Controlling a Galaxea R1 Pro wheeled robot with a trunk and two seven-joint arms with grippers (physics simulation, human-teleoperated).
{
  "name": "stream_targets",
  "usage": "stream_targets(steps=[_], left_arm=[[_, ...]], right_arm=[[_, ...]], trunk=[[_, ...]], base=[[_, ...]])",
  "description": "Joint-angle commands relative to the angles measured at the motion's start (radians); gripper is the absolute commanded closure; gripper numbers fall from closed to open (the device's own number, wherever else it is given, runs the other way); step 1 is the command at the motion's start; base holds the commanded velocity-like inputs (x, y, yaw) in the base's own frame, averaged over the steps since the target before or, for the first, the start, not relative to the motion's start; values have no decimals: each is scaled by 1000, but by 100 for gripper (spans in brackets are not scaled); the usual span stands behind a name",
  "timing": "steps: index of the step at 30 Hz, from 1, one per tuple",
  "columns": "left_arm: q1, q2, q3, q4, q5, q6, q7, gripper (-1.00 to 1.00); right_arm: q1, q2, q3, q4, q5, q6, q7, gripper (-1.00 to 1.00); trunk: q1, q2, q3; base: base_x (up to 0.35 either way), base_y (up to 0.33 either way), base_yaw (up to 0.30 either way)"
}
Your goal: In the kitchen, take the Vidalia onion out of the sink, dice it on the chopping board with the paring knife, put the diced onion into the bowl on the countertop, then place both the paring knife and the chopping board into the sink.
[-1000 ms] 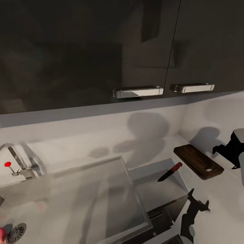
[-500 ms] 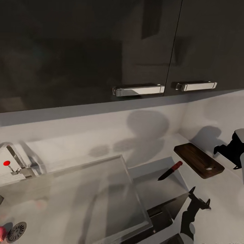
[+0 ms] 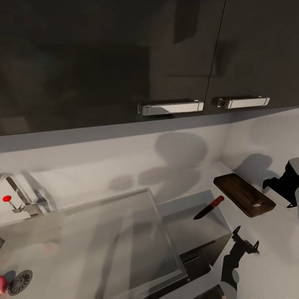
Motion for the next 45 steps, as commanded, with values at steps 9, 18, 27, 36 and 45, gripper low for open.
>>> stream_targets(steps=[9,18,27,36,45], left_arm=[[0,1,2,-2,1,6,-1,-100],[0,4,2,-2,1,6,0,-100],[0,3,2,-2,1,7,-1,-100],[0,1,2,-2,1,7,-1,-100],[0,1,2,-2,1,7,-1,-100]], right_arm=[[-1,0,-1,-1,-10,1,-10,-100],[0,0,-1,-1,-10,-13,-10,-100],[-1,0,-1,-1,-10,-56,-10,-100],[-1,0,-1,-1,-10,-65,-8,-100],[0,0,1,-1,-10,-125,-3,-100]], trunk=[[1,-2,-7],[1,-2,-19],[1,-2,-33],[1,-2,-47],[1,-2,-62]], base=[[0,0,0],[0,0,0],[0,0,0],[0,0,0],[0,0,0]])
